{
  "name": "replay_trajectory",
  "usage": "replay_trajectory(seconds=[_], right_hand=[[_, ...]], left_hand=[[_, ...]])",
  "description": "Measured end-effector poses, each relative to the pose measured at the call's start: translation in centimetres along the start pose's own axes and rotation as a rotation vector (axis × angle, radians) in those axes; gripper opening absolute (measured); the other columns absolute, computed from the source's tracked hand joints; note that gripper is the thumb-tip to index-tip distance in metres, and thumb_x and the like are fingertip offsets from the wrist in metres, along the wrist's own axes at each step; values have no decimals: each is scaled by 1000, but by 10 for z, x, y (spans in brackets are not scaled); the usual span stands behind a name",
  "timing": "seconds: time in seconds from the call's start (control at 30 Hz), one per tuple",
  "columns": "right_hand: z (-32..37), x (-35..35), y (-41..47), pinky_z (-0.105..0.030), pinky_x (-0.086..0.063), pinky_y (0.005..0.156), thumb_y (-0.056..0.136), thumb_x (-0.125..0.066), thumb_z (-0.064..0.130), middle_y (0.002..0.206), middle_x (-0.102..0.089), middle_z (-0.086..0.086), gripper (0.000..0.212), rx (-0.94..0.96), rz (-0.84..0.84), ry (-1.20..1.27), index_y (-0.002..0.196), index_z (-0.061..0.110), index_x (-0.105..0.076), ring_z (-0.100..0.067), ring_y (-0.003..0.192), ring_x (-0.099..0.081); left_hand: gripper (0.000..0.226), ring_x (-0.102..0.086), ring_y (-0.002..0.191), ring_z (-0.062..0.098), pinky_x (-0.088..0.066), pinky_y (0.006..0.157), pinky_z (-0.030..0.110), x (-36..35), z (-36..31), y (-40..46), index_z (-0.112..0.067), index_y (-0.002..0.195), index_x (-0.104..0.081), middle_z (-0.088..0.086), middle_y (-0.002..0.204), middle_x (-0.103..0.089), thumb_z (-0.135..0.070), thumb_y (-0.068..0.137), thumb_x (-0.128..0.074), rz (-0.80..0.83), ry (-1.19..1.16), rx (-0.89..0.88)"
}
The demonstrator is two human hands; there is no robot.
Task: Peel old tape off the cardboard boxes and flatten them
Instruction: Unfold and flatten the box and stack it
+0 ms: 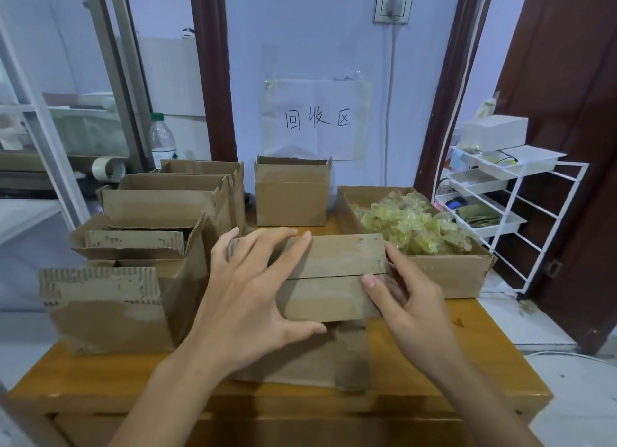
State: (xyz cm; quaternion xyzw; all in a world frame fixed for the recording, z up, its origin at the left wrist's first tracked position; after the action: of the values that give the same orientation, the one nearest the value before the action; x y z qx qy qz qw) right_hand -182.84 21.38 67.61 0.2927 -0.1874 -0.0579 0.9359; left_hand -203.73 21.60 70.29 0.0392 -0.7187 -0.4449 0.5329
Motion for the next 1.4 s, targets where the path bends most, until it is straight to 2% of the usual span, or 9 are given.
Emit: replay_trajectory(seconds=[0.2, 0.37, 0.5, 0.6, 0.7, 0.87, 1.03, 1.2, 1.4], right_hand=[[-6, -2, -2, -17, -52, 101, 89, -77, 31, 137, -61, 26, 65, -47, 55, 34, 138, 56, -43, 6, 127, -58], [-3, 8, -9, -27, -58, 99, 80, -72, 53, 124, -69, 26, 55, -54, -104, -21, 131, 48, -55, 5, 119, -63], [2, 1, -11, -20, -55, 96, 85, -69, 50, 117, -67, 40, 43, -58, -113, -19, 125, 58, -53, 8, 116, -63], [-3, 1, -13, -18, -57, 83, 93, -63, 46, 108, -74, 25, 37, -96, -161, 11, 130, 43, -64, 5, 101, -68], [-12, 4, -11, -19, -58, 76, 100, -63, 34, 99, -76, 24, 17, -179, -215, 91, 114, 43, -68, -1, 95, -71], [-18, 3, -8, -26, -61, 90, 92, -76, 31, 107, -76, 24, 26, -255, -200, 107, 118, 34, -72, 1, 106, -70], [-14, 1, -10, -25, -60, 91, 90, -79, 31, 115, -74, 21, 42, -226, -123, 29, 131, 31, -69, 3, 111, -66], [-15, 1, -9, -37, -60, 93, 87, -81, 41, 120, -71, 19, 48, -231, -134, -55, 132, 32, -68, -2, 114, -64], [-11, 3, -11, -16, -57, 83, 86, -79, 45, 118, -67, 18, 48, -211, -183, -167, 130, 31, -66, 9, 102, -61]], left_hand=[[108, -42, 143, 21, -12, 126, 56, 1, 0, -2, -22, 155, -47, -3, 153, -47, -87, 70, -61, -31, -19, -7], [106, -40, 147, 24, -14, 124, 63, -1, 1, -2, -23, 154, -47, -2, 156, -45, -88, 71, -59, -21, -25, 29], [92, -32, 153, 16, -12, 126, 59, 4, 1, -1, -28, 151, -53, -9, 157, -44, -83, 77, -62, -67, -142, 59], [57, -37, 147, 6, -31, 122, 43, 17, 21, -6, -33, 140, -63, -19, 148, -48, -57, 88, -68, -274, -492, 298], [36, -49, 129, -6, -45, 110, 33, 10, 52, -22, -34, 132, -66, -23, 134, -56, -35, 97, -71, -424, -694, 602], [55, -59, 116, -2, -56, 83, 16, -8, 54, -25, -38, 141, -56, -16, 132, -61, -34, 90, -76, -162, -820, 560], [102, -48, 136, -2, -45, 109, 37, -6, 55, -27, -58, 154, -28, -29, 147, -49, -58, 70, -85, 21, -806, 457], [88, -35, 136, -17, -39, 110, 30, 1, 47, -20, -62, 148, -36, -36, 151, -38, -36, 81, -88, 112, -694, 353], [72, -29, 134, -20, -32, 99, 12, 0, 46, -10, -56, 144, -45, -33, 151, -30, -35, 86, -83, 272, -540, 268]])
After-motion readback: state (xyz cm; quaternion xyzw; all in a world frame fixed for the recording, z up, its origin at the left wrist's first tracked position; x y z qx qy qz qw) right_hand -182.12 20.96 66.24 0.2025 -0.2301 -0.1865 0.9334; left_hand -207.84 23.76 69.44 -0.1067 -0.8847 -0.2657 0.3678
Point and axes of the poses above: each hand's wrist, its own y-axis towards the middle knuckle, its own x-axis out of the back of the hand, z = x × y, the point moved 9 cm from there along y, towards the middle knuckle
